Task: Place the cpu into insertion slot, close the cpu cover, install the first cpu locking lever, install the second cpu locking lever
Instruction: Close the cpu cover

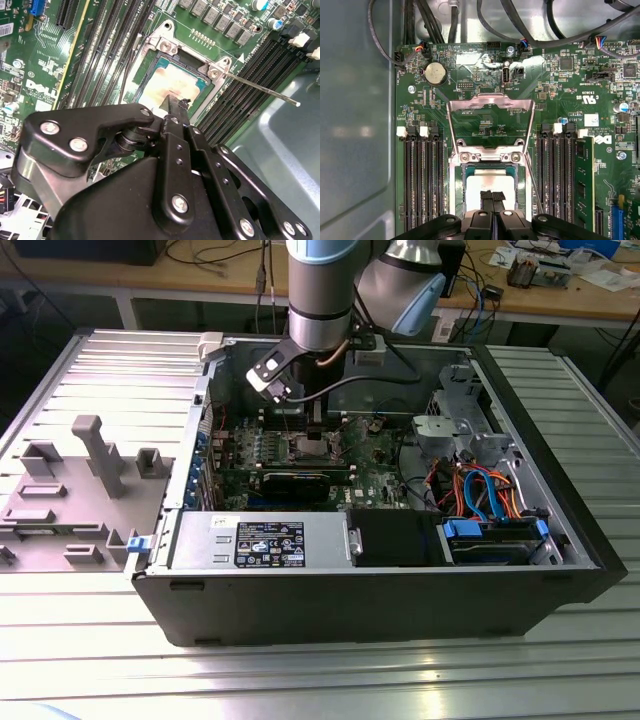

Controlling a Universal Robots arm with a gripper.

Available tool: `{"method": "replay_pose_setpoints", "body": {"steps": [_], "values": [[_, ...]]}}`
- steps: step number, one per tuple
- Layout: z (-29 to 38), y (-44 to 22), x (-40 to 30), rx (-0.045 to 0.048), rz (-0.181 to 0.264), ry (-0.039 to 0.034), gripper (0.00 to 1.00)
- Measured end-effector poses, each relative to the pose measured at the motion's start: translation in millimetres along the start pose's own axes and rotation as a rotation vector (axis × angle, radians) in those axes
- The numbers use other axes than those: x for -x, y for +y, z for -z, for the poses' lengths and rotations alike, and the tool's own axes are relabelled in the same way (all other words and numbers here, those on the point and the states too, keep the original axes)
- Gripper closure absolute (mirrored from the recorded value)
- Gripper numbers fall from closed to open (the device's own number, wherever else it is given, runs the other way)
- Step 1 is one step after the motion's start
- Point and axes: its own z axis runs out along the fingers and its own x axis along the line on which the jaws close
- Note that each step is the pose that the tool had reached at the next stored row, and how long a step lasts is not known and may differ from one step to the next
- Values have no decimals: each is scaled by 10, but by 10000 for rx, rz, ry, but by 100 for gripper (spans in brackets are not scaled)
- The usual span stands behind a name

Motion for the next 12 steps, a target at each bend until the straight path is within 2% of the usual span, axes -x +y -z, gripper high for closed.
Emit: {"method": "replay_pose_setpoints", "body": {"steps": [9,12], "values": [[22,1,-1,1,0,-4,89],[25,1,-1,0,1,-29,89]]}}
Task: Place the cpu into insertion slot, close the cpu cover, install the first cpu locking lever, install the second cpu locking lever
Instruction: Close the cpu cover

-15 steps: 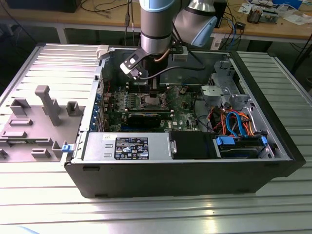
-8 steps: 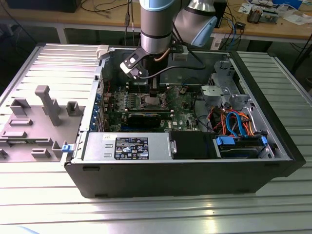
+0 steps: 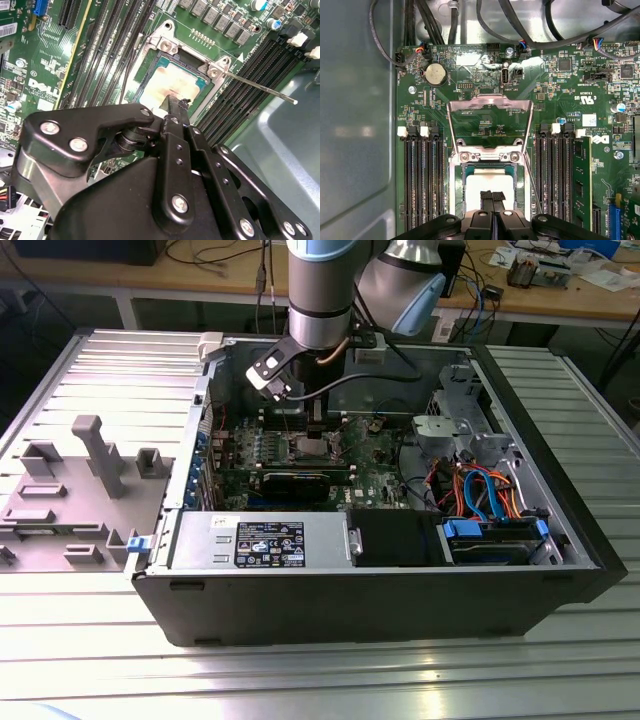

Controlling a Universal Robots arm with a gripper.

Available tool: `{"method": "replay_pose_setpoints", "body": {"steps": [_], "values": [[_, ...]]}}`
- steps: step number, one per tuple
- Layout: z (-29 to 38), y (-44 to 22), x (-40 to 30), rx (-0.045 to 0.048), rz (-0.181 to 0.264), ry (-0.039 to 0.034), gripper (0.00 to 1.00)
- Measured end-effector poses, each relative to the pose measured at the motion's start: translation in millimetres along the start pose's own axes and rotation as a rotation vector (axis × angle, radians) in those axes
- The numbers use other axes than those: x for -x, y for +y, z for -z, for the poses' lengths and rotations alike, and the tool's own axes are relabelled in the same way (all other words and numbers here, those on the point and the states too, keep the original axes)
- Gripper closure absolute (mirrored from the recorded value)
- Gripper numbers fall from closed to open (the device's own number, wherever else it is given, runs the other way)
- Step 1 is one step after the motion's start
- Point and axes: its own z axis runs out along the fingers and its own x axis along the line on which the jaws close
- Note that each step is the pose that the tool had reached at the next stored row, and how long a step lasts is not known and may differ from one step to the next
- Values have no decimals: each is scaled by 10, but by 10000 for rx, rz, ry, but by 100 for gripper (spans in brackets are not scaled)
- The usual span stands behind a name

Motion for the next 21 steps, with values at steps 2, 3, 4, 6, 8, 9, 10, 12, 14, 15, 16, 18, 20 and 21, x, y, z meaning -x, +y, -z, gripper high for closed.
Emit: {"method": "replay_pose_setpoints", "body": {"steps": [2,3,4,6,8,9,10,12,14,15,16,18,20,21], "values": [[0,0,0,0,1,-10,89],[0,0,0,0,1,-19,89],[0,0,0,0,1,-26,89],[0,0,0,0,2,-40,89],[0,0,0,0,2,-55,89],[0,0,0,1,2,-61,89],[0,0,0,0,3,-69,89],[0,0,0,1,2,-80,89],[0,0,0,0,3,-85,89],[0,0,0,1,3,-87,89],[0,0,0,1,4,-88,89],[3,1,-1,1,3,-88,89],[15,1,-1,1,3,-88,89],[19,1,-1,0,3,-88,89]]}}
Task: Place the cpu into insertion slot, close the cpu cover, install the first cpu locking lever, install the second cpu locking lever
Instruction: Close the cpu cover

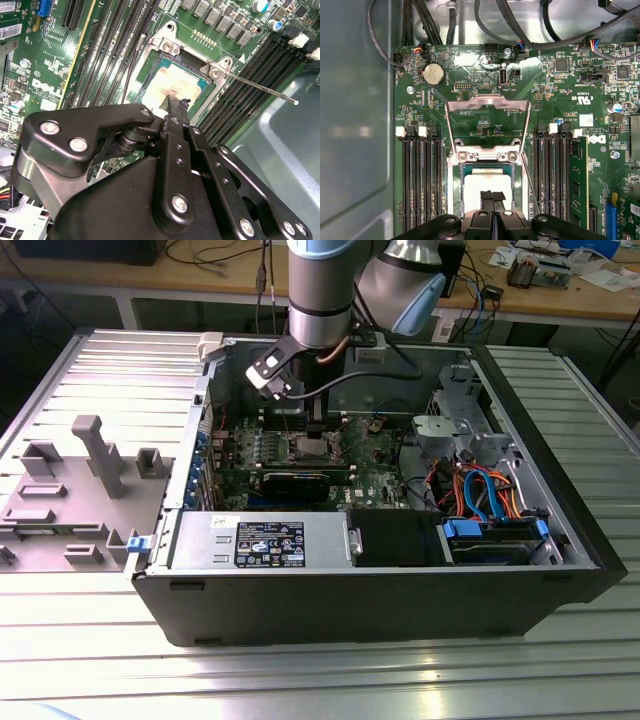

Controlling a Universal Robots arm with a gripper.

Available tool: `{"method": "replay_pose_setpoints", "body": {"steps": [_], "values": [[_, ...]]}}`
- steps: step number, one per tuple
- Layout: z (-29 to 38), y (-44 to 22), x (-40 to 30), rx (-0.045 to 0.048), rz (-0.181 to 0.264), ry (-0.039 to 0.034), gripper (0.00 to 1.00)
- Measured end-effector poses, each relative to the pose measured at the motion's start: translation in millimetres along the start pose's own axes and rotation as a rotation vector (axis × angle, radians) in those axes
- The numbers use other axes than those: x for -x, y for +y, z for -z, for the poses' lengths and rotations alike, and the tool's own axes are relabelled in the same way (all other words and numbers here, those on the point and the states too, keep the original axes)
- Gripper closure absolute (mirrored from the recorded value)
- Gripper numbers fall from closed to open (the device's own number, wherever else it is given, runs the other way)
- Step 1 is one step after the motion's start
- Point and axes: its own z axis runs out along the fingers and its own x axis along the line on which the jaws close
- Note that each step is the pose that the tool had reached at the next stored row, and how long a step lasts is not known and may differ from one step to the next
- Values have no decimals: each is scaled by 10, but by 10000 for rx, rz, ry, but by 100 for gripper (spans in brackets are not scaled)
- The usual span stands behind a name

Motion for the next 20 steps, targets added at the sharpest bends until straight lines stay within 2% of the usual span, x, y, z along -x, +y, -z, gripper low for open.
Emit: {"method": "replay_pose_setpoints", "body": {"steps": [9,20], "values": [[82,3,-1,0,1,-1,89],[112,6,-2,1,0,-1,89]]}}
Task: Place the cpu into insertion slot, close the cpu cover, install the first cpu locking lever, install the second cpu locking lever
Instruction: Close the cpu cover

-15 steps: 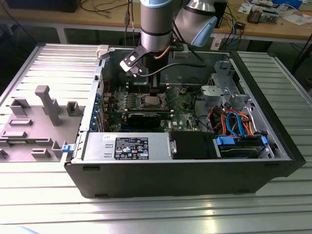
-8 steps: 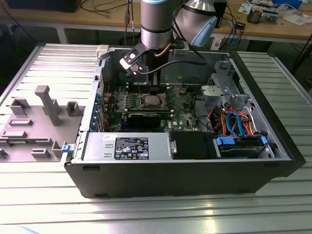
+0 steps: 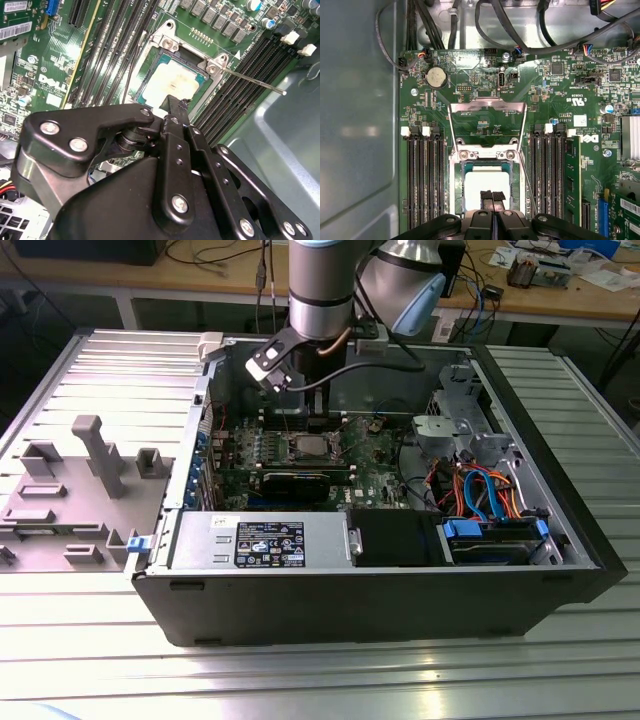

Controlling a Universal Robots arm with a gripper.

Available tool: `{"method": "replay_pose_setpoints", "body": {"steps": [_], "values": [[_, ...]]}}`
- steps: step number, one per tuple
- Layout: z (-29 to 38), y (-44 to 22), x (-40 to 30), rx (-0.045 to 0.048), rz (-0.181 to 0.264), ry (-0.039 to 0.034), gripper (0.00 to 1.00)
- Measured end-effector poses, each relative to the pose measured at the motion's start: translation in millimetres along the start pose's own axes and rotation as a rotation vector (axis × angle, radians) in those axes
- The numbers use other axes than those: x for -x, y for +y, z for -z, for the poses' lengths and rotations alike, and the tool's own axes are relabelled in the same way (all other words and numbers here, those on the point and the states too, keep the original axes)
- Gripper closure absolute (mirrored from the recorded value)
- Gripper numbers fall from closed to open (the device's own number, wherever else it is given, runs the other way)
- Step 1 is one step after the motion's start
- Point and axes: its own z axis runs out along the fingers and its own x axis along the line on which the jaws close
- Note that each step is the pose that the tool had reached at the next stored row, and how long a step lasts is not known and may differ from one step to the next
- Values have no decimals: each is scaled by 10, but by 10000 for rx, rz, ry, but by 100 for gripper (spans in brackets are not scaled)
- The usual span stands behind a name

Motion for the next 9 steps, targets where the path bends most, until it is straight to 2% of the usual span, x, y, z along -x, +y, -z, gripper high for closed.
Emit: {"method": "replay_pose_setpoints", "body": {"steps": [9], "values": [[25,1,0,0,0,1,89]]}}
